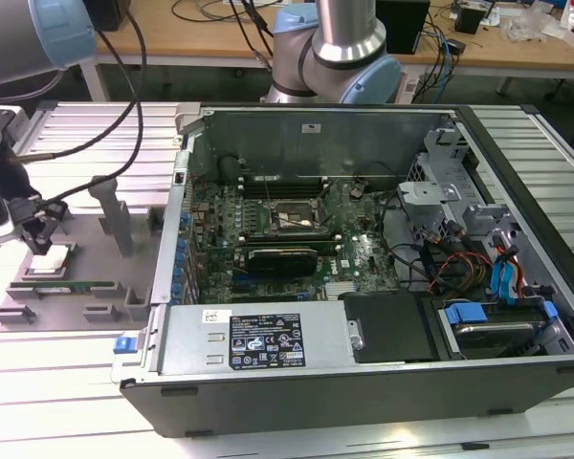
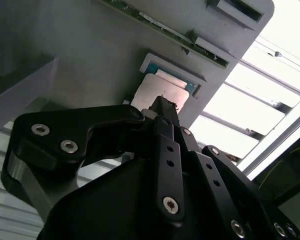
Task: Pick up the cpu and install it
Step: 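Pick up the cpu and move it towards the insertion slot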
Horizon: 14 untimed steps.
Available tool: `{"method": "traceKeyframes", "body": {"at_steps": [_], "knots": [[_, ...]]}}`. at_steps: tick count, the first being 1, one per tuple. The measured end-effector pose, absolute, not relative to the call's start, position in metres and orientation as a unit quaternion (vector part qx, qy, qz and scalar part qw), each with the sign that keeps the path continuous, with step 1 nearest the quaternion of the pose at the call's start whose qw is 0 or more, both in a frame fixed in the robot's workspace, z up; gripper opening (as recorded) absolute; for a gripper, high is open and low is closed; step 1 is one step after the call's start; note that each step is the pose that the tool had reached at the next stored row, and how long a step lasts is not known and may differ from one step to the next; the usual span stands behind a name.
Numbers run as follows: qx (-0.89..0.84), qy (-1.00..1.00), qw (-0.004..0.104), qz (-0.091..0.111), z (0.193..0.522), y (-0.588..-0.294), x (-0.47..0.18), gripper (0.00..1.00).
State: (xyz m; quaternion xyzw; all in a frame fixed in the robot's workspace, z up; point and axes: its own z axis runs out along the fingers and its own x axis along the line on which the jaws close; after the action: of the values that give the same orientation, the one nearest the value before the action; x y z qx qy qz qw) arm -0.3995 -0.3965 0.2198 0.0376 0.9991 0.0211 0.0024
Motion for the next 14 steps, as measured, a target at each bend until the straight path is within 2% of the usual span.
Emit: {"method": "traceKeyframes", "body": {"at_steps": [9,10,11,14], "knots": [[0.038,0.999,0.001,0.021,0.2101,-0.3996,-0.3989,0.11],[0.038,0.999,0.001,0.021,0.2100,-0.3996,-0.3989,0.17],[0.038,0.999,0.001,0.021,0.2099,-0.3996,-0.3989,0.29],[0.038,0.999,0.001,0.021,0.2097,-0.3996,-0.3989,0.48]]}}
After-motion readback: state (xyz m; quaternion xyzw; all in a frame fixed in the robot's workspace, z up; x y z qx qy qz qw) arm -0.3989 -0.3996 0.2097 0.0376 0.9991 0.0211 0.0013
